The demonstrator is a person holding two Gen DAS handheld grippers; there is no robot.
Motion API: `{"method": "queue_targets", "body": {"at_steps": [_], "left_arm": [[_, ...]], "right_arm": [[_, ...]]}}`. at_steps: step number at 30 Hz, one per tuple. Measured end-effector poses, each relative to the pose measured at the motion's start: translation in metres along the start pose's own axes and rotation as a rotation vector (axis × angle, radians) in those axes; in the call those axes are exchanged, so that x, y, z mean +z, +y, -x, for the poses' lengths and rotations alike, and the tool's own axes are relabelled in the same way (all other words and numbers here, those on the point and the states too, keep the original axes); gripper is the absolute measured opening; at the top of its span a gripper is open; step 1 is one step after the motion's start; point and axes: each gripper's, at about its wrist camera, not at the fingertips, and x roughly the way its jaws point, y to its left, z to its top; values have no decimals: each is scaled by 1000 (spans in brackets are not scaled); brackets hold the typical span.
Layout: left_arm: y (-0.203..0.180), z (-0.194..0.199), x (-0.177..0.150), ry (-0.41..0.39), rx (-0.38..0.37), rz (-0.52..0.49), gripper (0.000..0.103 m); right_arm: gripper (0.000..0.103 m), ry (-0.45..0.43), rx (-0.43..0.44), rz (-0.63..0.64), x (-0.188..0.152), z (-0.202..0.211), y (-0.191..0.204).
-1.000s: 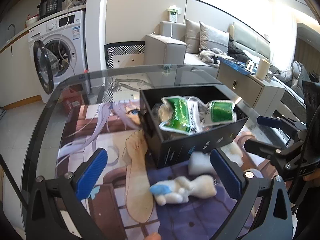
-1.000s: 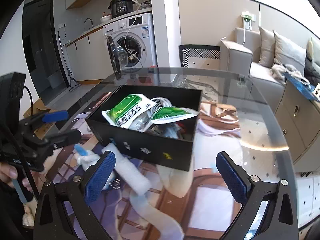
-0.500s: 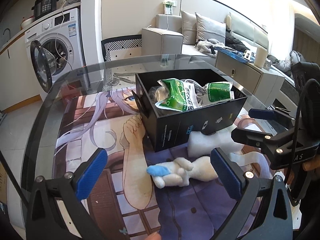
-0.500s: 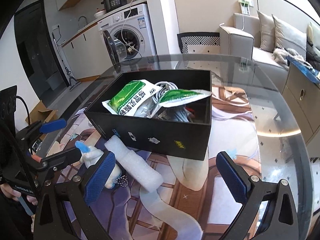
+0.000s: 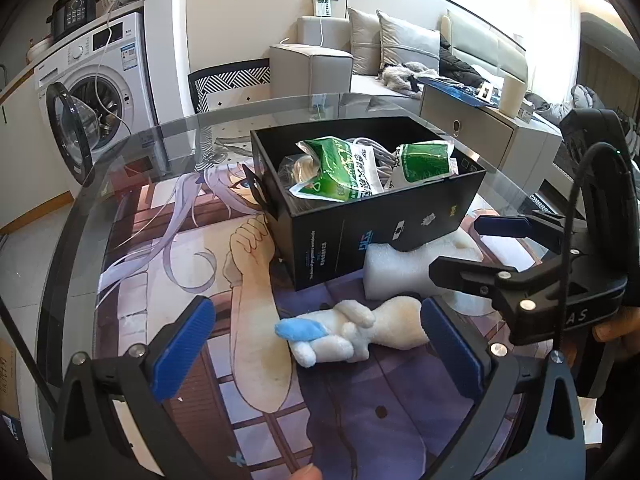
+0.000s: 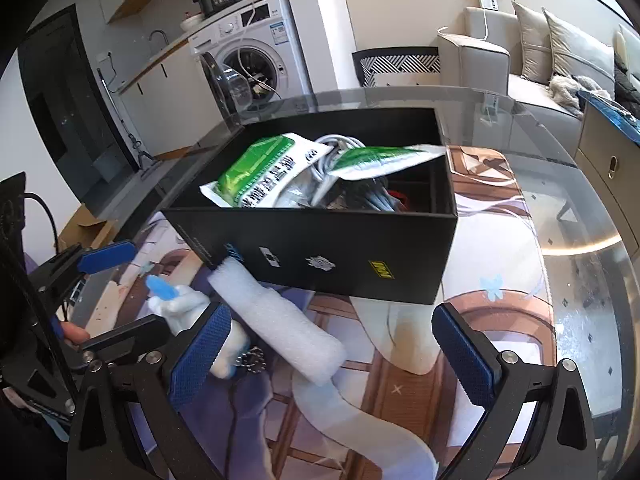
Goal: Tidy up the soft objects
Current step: 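Move right gripper to the white foam tube beside the box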
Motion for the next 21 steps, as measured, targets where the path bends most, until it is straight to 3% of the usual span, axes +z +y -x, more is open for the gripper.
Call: {"method": "queue_targets", "body": {"at_steps": [14,21], "left_arm": [[1,-3,-2,13,-2,1,103],[0,-5,-3,20,-3,-1,103]], "right_arm": [[102,7,-22,13,0,13,-24],[102,18,7,18,-2,8,-19]]}}
